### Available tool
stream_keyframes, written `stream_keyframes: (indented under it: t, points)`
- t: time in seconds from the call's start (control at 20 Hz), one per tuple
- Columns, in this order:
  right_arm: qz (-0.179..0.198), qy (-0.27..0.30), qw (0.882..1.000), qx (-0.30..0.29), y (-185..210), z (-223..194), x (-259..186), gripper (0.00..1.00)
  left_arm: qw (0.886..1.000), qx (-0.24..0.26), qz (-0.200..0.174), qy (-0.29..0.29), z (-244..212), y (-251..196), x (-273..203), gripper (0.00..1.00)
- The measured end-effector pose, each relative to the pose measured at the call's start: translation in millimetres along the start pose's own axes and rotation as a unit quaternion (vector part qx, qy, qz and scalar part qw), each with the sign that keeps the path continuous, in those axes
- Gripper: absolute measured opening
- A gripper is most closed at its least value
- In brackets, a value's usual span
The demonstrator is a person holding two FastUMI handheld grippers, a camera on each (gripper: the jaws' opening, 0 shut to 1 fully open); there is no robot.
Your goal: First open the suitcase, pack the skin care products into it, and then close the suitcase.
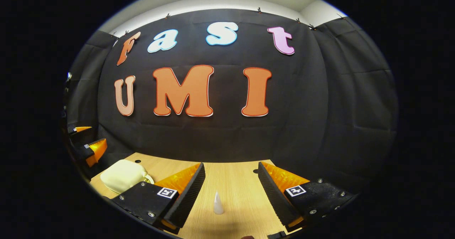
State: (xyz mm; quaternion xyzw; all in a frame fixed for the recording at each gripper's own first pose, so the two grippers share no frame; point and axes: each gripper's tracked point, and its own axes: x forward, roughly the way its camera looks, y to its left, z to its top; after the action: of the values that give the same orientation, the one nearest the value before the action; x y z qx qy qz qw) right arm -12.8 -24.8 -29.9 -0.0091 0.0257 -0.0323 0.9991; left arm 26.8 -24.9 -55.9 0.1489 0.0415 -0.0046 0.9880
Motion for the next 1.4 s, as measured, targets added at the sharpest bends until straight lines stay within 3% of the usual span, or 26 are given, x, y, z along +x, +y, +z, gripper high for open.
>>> stream_keyframes:
  t: [0.1,0.2,0.25,0.3,0.35,0.55,0.8,1.4]
  points:
    - [-0.005,0.013,1.0,0.0,-6.1,-9.8,0.4,0.95,0.999,0.034,-0.016,0.033,-30.1,-15.8,9.1,0.99]
    - [-0.013,0.025,1.0,0.001,-13.4,-18.3,0.8,1.0,0.995,0.08,-0.022,0.061,-61.1,-26.6,19.3,0.99]
    - [-0.016,0.032,0.999,0.001,-16.0,-24.0,1.6,0.95,0.992,0.103,-0.023,0.072,-75.6,-30.9,25.5,0.99]
    - [-0.021,0.039,0.999,0.0,-20.3,-29.0,2.0,1.0,0.988,0.123,-0.027,0.083,-91.0,-33.3,31.1,0.99]
    - [-0.025,0.046,0.999,0.0,-24.8,-33.6,2.4,0.95,0.985,0.142,-0.031,0.091,-104.5,-36.0,37.7,0.99]
    - [-0.04,0.072,0.997,-0.004,-35.8,-49.7,1.9,0.95,0.969,0.202,-0.057,0.131,-155.4,-39.8,51.3,0.99]
    - [-0.054,0.097,0.994,-0.016,-47.5,-64.6,1.4,0.95,0.95,0.264,-0.079,0.148,-174.9,-47.3,58.0,0.99]
    - [-0.076,0.129,0.989,-0.006,-65.1,-87.4,-1.1,0.95,0.915,0.336,-0.117,0.193,-208.6,-66.8,84.8,1.0]
